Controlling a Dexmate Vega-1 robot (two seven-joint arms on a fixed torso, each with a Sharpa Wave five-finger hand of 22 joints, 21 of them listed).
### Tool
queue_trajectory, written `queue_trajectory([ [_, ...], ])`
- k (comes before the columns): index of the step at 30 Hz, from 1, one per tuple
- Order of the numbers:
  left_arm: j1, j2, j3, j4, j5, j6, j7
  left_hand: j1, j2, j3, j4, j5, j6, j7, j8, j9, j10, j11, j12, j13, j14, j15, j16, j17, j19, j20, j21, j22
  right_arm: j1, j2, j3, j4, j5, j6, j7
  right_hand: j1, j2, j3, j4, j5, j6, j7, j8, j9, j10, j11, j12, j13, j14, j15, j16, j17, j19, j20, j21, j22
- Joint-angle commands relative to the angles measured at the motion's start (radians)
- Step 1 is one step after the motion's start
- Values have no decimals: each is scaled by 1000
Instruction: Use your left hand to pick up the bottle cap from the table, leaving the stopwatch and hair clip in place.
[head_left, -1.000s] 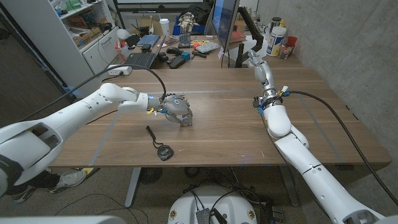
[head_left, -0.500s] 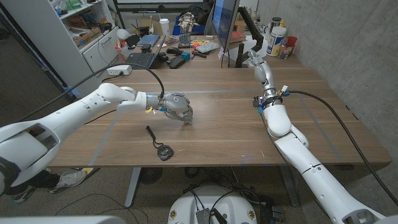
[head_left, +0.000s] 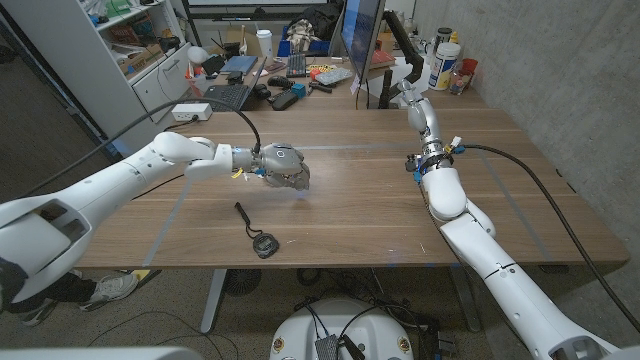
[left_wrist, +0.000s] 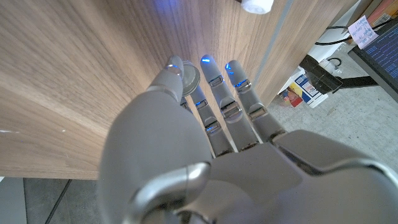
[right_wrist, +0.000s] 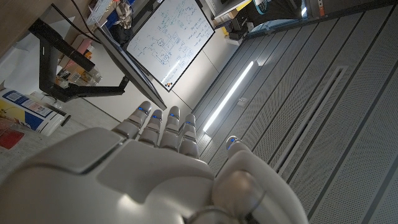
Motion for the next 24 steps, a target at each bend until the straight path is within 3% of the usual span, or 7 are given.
queue_trajectory([
  [1, 19, 17, -26, -25, -7, 23, 17, 22, 19, 7, -3, 1, 19, 15, -2, 2, 43, -36, 3, 25, 14, -101, 0, 6, 2, -88, 8, 4, -6, 3, -4, -15, -15, -10, -7, -7, -3, -3, 1, 6, 3, 0, -4, 2, 7, 3, -3, 4, 8, 6, 1, 3, -3, -1, -5, 6],
  [24, 41, 28, -61, -39, -17, 66, 48, 38, 26, 7, -5, -2, 35, 17, -4, 4, 56, -36, 3, 33, 25, -102, 5, 26, 6, -93, 26, 5, -8, 9, -10, -26, -32, -17, -15, -9, -4, -5, 2, 7, 2, -4, -5, 2, 8, 3, -3, 4, 8, 6, 1, 3, -5, -1, -7, 6],
])
